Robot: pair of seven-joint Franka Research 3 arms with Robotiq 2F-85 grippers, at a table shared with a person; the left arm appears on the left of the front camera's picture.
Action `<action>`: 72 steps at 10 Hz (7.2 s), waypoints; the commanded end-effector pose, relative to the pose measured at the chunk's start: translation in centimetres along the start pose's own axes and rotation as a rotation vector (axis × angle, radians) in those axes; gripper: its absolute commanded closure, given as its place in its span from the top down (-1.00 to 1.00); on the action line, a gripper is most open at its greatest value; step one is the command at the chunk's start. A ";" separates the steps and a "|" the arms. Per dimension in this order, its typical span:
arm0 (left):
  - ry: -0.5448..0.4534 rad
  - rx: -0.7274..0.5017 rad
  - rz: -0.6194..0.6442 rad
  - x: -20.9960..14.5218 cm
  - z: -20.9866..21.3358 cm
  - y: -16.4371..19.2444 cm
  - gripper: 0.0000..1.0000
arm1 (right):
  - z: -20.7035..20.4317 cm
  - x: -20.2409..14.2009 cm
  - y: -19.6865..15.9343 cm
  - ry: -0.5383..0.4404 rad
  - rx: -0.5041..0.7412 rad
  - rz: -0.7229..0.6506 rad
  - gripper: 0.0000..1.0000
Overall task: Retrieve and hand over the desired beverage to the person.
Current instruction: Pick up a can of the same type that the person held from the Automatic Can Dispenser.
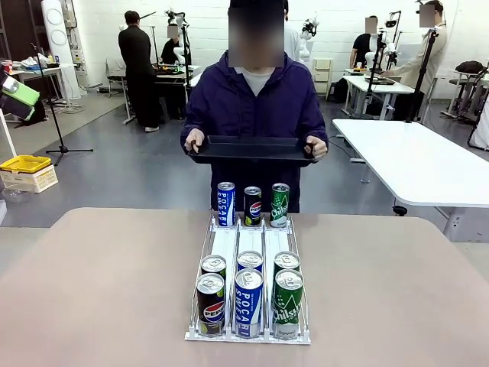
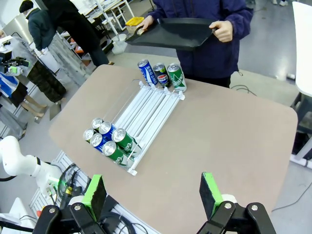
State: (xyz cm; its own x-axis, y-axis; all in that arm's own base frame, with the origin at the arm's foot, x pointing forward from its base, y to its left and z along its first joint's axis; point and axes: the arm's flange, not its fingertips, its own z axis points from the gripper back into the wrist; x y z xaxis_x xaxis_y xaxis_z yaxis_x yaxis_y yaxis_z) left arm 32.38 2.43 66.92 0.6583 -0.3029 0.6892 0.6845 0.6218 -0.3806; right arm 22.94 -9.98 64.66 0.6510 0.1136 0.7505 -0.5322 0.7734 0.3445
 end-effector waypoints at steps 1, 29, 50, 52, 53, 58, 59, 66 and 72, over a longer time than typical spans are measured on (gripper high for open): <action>-0.009 -0.013 -0.019 -0.1 -0.1 0.1 1.00 | -0.4 -0.1 -0.1 -0.001 0.022 0.008 1.00; -0.009 -0.013 -0.019 -0.1 -0.1 0.1 1.00 | -0.4 -0.1 -0.1 -0.001 0.022 0.008 1.00; -0.009 -0.013 -0.019 -0.1 -0.1 0.1 1.00 | -33.6 6.1 16.3 0.528 -0.524 -0.438 1.00; -0.009 -0.013 -0.019 -0.1 -0.1 0.1 1.00 | -33.1 5.4 16.4 0.546 -0.505 -0.444 1.00; -0.009 -0.013 -0.019 -0.1 -0.1 0.1 1.00 | -33.1 5.4 16.4 0.546 -0.505 -0.444 1.00; -0.009 -0.013 -0.019 -0.1 -0.1 0.1 1.00 | -33.4 5.7 16.3 0.542 -0.504 -0.428 1.00; -0.009 -0.013 -0.019 -0.1 -0.1 0.1 1.00 | -34.2 4.2 17.1 0.529 -0.567 -0.434 1.00; -0.009 -0.013 -0.019 -0.1 -0.1 0.1 1.00 | -42.2 -2.7 20.4 0.659 -0.548 -0.333 1.00; -0.009 -0.013 -0.019 -0.1 -0.1 0.1 1.00 | -43.2 -4.3 19.5 0.665 -0.552 -0.341 1.00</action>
State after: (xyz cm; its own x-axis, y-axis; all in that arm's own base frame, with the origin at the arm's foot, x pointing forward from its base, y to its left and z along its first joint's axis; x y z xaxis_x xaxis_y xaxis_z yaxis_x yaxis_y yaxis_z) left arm 32.42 2.36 66.86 0.6588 -0.3058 0.6874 0.6841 0.6237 -0.3782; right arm 33.45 31.70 44.42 0.9946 0.0500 0.0910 -0.0559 0.9964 0.0637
